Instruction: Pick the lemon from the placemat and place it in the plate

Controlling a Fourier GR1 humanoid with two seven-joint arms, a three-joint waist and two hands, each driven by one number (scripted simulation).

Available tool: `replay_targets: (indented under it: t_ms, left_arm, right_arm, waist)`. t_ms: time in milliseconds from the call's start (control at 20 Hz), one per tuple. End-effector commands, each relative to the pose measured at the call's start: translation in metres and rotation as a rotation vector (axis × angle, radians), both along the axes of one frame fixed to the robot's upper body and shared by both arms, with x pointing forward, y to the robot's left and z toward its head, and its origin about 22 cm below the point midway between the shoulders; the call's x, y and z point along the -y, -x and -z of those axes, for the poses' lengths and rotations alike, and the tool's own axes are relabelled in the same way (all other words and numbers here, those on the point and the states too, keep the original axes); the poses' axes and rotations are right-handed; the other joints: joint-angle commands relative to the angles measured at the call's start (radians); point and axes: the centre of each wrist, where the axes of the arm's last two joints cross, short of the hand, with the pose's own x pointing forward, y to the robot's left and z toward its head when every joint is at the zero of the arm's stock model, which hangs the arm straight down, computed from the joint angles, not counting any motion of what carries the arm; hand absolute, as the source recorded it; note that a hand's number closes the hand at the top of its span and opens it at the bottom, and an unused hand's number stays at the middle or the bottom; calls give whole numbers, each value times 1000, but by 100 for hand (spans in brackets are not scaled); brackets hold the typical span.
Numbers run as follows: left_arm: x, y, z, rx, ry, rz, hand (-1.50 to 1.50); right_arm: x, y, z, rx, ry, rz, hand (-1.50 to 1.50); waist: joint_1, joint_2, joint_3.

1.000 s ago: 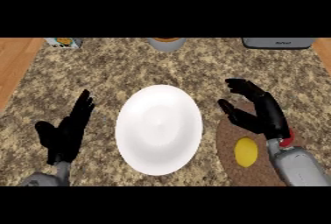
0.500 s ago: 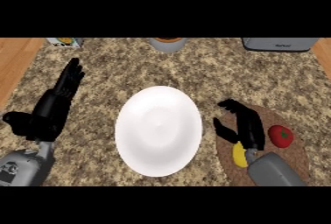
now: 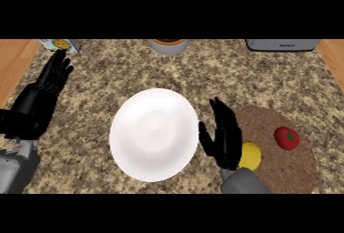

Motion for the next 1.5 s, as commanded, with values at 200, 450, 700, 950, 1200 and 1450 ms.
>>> replay_targets:
  t_ms: [200,450,700,950,1200,1450]
  left_arm:
    - [-12,-1,2,-16,11,-11,0]
    - [-15,-1,1,-11,-11,-29,0]
    - [-9,0,-5,2,-7,-3,0]
    - [1,0,1,-1,-3,6,0]
    - [-3,-9,7,-14,4,1,0]
    - [-12,-1,15,-8,-12,-21,0]
  right_arm:
    - [-32,-28,-47,-225,222,186,-150]
    - [-39,-26,-57,-532,381,335,-150]
    - [-43,-25,-68,-841,463,410,-150]
    - [-46,-28,-91,-942,474,464,-150]
    - [-38,-43,-90,-961,485,529,-150]
    - [-24,-41,-87,-996,545,625,-150]
  waist:
    - [-23,-10,-4]
    - [-20,-14,-4]
    - [-2,-10,0]
    - [1,-4,1]
    - [0,4,2]
    - [-6,-1,1]
